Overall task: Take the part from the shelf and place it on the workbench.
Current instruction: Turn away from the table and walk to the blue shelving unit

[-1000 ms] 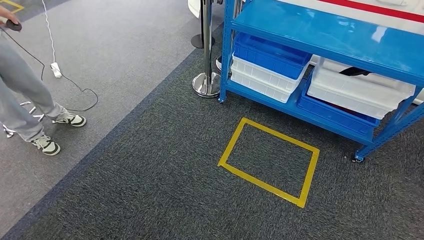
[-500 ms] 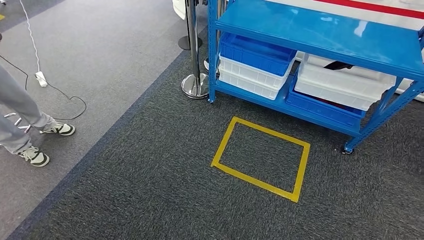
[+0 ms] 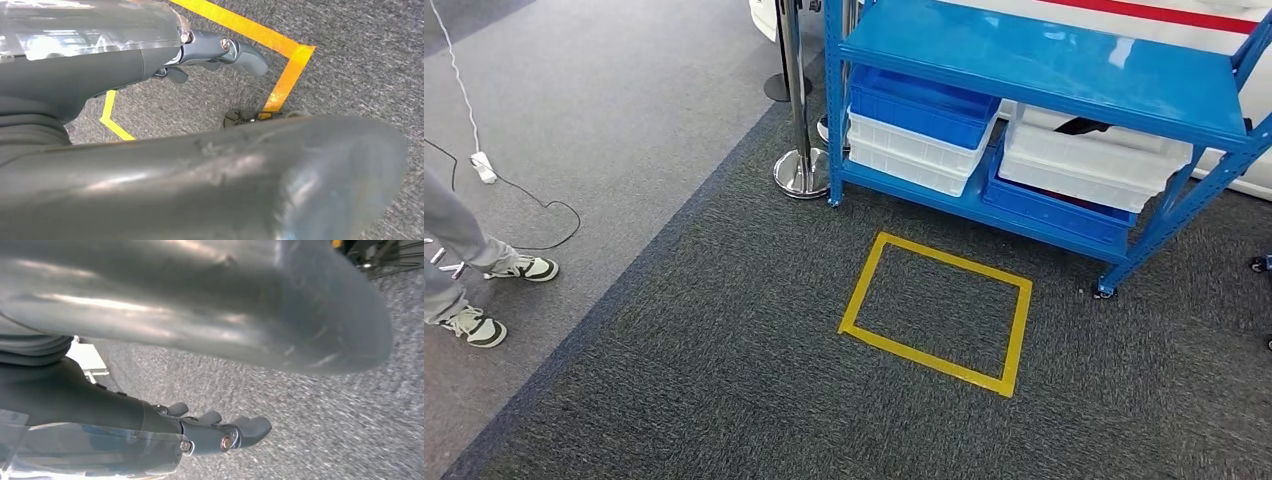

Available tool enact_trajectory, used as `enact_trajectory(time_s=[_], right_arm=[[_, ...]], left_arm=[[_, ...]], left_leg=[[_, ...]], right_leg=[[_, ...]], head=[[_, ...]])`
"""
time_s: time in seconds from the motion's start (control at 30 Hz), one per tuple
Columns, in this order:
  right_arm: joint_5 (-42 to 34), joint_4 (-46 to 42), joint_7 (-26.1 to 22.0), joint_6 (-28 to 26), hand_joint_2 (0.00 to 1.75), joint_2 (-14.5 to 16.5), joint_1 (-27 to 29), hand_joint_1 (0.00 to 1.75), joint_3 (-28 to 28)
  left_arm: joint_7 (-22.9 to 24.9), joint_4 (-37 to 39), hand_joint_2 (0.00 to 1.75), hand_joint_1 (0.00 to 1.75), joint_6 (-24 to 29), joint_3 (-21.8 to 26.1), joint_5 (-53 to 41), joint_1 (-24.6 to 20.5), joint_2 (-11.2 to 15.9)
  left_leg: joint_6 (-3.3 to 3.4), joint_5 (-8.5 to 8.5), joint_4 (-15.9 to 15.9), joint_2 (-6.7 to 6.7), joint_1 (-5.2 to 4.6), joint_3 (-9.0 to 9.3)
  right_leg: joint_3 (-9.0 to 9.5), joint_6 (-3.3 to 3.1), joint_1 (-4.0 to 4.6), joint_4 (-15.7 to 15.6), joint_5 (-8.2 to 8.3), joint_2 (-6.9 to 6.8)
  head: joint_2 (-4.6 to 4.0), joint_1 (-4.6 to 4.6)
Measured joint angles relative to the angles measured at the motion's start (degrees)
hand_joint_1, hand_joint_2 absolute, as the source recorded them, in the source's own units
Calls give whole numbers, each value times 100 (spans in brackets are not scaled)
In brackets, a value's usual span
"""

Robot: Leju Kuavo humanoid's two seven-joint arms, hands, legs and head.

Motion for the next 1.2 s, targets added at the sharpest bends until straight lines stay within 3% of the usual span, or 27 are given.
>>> enact_trajectory(time_s=[0.07,0.13,0.2,0.27,0.3,0.33,0.4,0.43,0.47,0.57,0.63,0.7,0.77,0.83,0.87,0.9,0.97,1.0,1.03,1.13,1.2], right_arm=[[2,0,4,7,0,2,1,0,0],[0,0,14,9,0,4,17,0,0],[-1,0,20,9,0,5,26,0,0],[2,0,21,9,0,5,28,0,0],[4,0,22,11,0,5,30,0,0],[7,0,23,14,0,5,32,0,0],[10,1,32,21,0,9,45,0,-1],[11,3,38,27,0,21,46,0,-2],[11,5,42,32,0,31,45,0,-3],[12,5,46,42,0,44,39,0,-4],[11,3,57,43,0,42,46,0,-4],[8,1,66,38,0,40,35,0,-5],[3,0,68,33,0,40,29,0,-7],[-3,0,72,29,0,38,45,0,-7],[-6,0,74,27,0,36,59,0,-8],[-7,0,76,26,0,33,76,0,-8],[-8,0,77,26,0,31,108,0,-14],[-8,-1,76,26,0,32,105,0,-17],[-6,-1,76,26,0,34,96,0,-20],[11,-2,74,26,0,38,67,0,-22],[25,-3,71,23,0,37,54,0,-22]], left_arm=[[10,0,0,0,0,31,31,-14,1],[17,0,0,0,0,49,55,-26,2],[22,0,0,0,0,65,61,-24,3],[32,0,0,0,1,81,61,-9,3],[39,0,0,0,2,85,61,0,3],[45,0,0,0,2,86,60,7,3],[55,0,0,0,2,86,57,20,5],[58,0,0,0,3,87,55,22,12],[61,0,0,0,3,87,54,25,20],[70,0,0,0,4,88,50,25,30],[60,0,0,0,2,88,37,26,25],[32,0,0,0,-2,88,3,29,17],[13,0,0,0,-10,88,-25,30,3],[9,0,0,0,-16,88,-32,40,-11],[9,0,0,0,-18,88,-32,47,-18],[9,0,0,0,-19,88,-33,54,-24],[8,0,0,0,-20,88,-33,69,-31],[8,0,0,0,-20,88,-34,67,-31],[7,0,0,0,-19,88,-39,62,-31],[1,0,0,0,-21,85,-71,16,-33],[2,0,0,0,-25,83,-97,-5,-32]], left_leg=[[-64,-48,1,29,-6,29],[-131,-143,159,-23,12,6],[-188,-409,787,-114,34,-309],[-215,-647,1601,-141,46,-821],[-214,-614,1805,-144,47,-1002],[-203,-449,1776,-147,46,-1076],[-136,147,1103,-195,33,-937],[-88,366,750,-246,20,-816],[-42,478,454,-290,3,-707],[41,384,154,-316,-23,-540],[91,344,14,-295,3,-380],[130,289,-99,-262,27,-202],[144,176,-129,-222,30,-52],[125,23,-131,-193,43,139],[107,-61,-131,-181,54,254],[83,-152,-131,-165,65,369],[20,-340,-116,-130,61,560],[-20,-430,-118,-106,51,629],[-63,-488,-116,-81,39,705],[-159,-473,96,-57,43,756],[-196,-531,708,-107,61,426]], right_leg=[[17,-72,10,-15,-37,46],[78,-146,-5,-40,-62,82],[157,-210,-20,-55,-106,116],[238,-236,-15,-53,-182,174],[294,-234,-12,-52,-230,213],[366,-227,-9,-52,-284,255],[531,-211,-9,-59,-409,330],[595,-195,-7,-66,-467,359],[631,-170,-10,-74,-514,388],[680,-58,-25,-92,-507,439],[627,6,-28,140,-424,367],[272,45,-35,724,-496,259],[-247,81,-44,1356,-809,215],[-578,110,-58,1520,-1022,202],[-627,121,-67,1364,-945,188],[-622,127,-77,1079,-707,153],[-594,115,-85,460,5,3],[-585,79,-73,287,250,-49],[-580,28,-66,216,360,-64],[-452,-121,-74,209,251,45],[-329,-190,-79,175,186,90]], head=[[0,-3],[0,-12],[0,-28],[0,-34],[0,-34],[-1,-34],[-1,-33],[-1,-21],[0,-18],[0,-23],[0,-22],[0,-16],[0,-14],[0,-13],[0,-13],[0,-11],[0,-9],[0,-13],[0,-17],[0,-24],[0,-26]])
